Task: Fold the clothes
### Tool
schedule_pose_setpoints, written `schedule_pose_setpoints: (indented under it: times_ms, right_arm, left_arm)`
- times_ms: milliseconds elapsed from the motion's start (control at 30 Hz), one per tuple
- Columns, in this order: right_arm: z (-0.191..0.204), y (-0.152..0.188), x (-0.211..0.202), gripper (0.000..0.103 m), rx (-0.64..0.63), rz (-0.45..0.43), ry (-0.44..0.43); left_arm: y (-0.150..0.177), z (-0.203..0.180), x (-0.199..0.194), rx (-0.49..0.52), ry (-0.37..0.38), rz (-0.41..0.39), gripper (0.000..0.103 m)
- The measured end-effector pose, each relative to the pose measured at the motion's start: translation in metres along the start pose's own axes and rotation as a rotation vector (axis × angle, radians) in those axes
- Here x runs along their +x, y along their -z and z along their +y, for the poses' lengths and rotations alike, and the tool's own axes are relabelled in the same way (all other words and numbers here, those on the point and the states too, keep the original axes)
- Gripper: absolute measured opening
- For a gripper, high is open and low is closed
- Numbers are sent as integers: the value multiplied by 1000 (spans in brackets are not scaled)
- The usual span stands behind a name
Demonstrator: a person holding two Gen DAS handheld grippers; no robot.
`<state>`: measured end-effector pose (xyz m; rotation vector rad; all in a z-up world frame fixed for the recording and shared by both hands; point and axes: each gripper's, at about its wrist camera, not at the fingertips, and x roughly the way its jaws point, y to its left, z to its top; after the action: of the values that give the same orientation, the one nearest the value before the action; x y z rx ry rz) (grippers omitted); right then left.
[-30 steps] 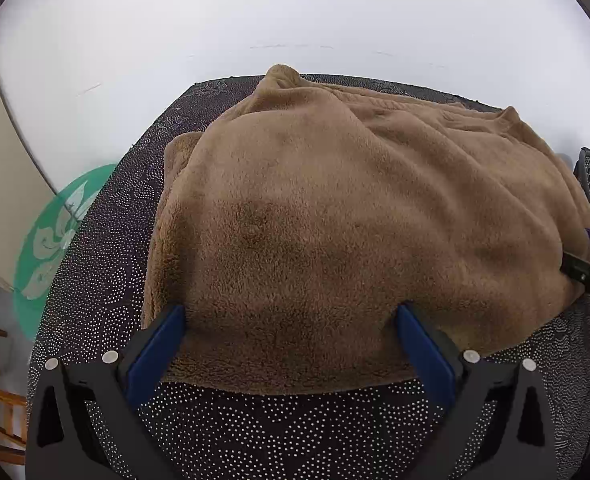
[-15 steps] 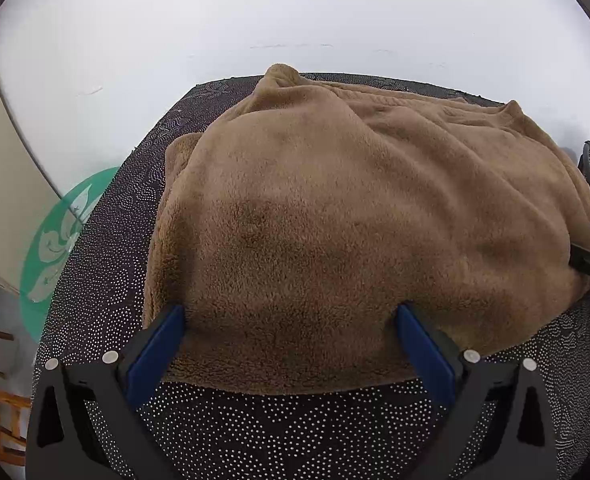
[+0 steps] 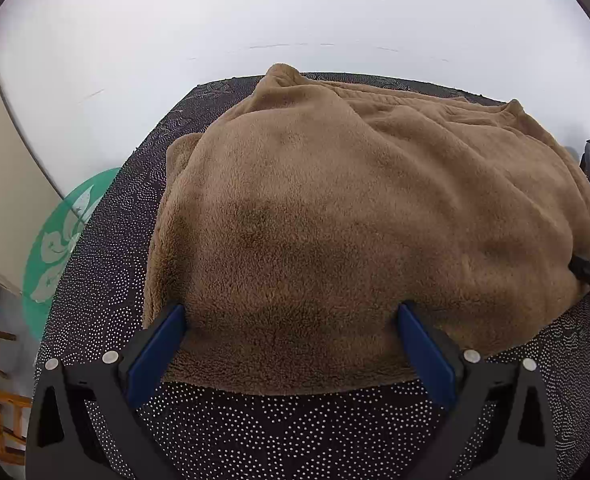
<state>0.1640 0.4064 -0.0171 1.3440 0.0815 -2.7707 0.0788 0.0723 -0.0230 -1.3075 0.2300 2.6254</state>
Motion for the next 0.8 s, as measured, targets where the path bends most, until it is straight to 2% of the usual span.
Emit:
schedule_pose_setpoints:
  times_ms: [100,233,333,400,567,667,800]
  right_arm:
    - [-12,3,-6,103,60,-19,-45]
    - [-38,16,-45,102,222,-81,-140]
    - [-64,34,-70,102,338,-114,-173]
    - [-86,49,-77,102,448,-104,-205]
    - [-135,85,-76,102,757,-65,-363]
    - [-146,92,-71,102,840,-46,-373]
    - [-144,89,-59,102,883,-9,-389]
  left_arm:
    - [0,0,-1,0,1,0,103]
    - [-1,1,-1,-1,4,-1,103]
    - [-1,1,-1,0,3,-1,103]
    - [-1,0,-1,0,3,-1,103]
    - [-1,1,-1,-1,5,-2,103]
    - [-1,2,0,-3,9,-2,103]
    - [-2,3,0,-9,19,-5,103]
